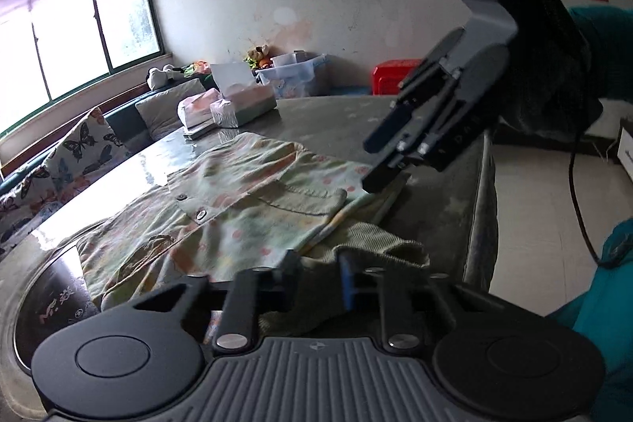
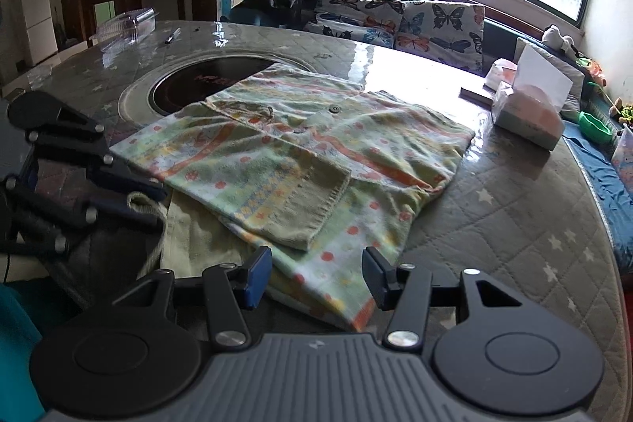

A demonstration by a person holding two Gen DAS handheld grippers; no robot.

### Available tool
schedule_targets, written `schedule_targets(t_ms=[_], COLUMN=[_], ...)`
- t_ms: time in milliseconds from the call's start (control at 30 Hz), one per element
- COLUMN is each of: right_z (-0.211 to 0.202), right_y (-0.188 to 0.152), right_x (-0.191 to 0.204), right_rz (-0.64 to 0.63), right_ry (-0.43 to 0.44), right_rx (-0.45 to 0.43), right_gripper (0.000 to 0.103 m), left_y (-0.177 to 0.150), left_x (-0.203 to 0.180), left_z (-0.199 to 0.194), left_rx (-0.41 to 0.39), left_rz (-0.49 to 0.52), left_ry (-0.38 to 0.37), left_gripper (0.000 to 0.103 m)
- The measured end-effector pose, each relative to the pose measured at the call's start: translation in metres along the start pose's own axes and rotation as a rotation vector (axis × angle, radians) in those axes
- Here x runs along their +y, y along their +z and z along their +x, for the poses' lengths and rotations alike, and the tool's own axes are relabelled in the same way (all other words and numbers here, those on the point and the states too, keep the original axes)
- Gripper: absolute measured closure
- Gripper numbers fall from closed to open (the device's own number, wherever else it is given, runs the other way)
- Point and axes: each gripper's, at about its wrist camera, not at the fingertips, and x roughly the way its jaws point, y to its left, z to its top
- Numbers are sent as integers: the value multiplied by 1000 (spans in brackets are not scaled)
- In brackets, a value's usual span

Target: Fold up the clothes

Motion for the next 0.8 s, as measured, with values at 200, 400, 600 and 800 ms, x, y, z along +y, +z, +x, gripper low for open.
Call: schedule_targets(t_ms=[200, 400, 600, 800], right_z=[-9, -6, 21, 43], right_y=[-7, -2, 14, 24], right_x=[1, 17, 26, 17], right_rz=[-36, -99, -105, -9], right_ry=[19, 73, 129, 195], right_rx=[0, -37, -68, -53], right_gripper=[46, 45, 50, 77], left_y=[18, 33, 37, 32], left_x=[34, 60, 75, 85], left_z=[-8, -2, 5, 5], left_rx=[-41, -36, -14, 12], left_rz=[-182, -276, -324, -372], left_ry=[27, 33, 22, 11], left_gripper=[93, 93, 93, 90])
